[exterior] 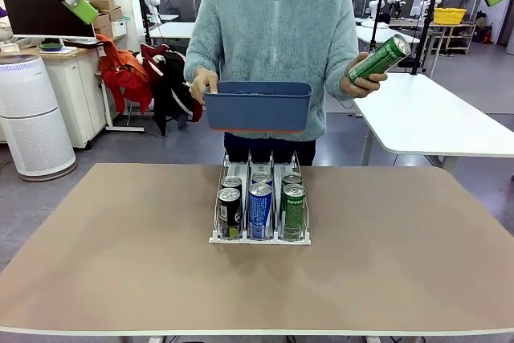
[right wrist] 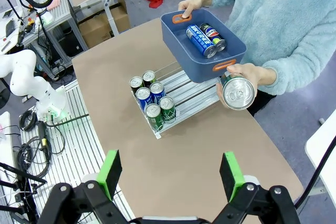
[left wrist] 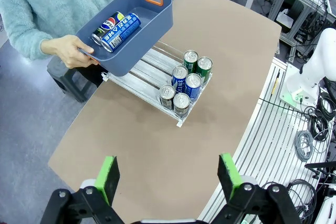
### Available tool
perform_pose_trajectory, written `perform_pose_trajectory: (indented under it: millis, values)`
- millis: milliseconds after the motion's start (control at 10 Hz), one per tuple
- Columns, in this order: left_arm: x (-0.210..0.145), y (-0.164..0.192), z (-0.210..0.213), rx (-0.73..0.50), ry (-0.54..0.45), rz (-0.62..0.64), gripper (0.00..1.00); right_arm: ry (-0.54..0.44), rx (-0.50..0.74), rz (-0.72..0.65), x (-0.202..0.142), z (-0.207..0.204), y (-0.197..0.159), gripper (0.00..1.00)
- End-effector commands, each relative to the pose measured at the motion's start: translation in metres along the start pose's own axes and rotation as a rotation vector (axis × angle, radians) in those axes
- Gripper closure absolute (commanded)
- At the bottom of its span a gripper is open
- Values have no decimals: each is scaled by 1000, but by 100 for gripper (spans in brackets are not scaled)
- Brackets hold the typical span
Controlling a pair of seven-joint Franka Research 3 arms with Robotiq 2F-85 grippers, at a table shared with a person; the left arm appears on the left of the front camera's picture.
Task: Fill the beverage cans into the dispenser.
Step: Pick up the Sprite handed by the human.
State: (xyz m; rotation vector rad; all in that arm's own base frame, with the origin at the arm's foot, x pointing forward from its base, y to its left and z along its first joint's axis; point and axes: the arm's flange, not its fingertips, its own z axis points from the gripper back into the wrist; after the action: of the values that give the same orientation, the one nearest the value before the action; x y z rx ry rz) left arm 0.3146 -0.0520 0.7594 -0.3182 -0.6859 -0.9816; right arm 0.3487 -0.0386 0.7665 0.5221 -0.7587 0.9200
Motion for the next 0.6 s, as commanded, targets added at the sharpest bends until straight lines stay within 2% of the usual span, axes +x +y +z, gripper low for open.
perform_pose_trajectory:
  millis: [0, 100, 200, 300, 400, 500]
  values:
    - [-1, 0, 0, 4, 9, -3, 0, -4, -2, -17, 2, -7, -6, 0]
    - [-1, 0, 0, 4, 9, -3, 0, 30, -3, -8, 13, -9, -26, 0]
    - [-1, 0, 0, 4, 9, -3, 0, 32, -63, 2, 18, -23, -42, 0]
    - [-1, 0, 0, 4, 9, -3, 0, 25, -76, -16, 18, -43, -43, 0]
    - [-1, 0, 0, 4, 9, -3, 0, 59, -84, -15, 21, -48, -47, 0]
    - [-1, 0, 0, 4, 9, -3, 0, 86, -61, -16, 29, -52, -66, 0]
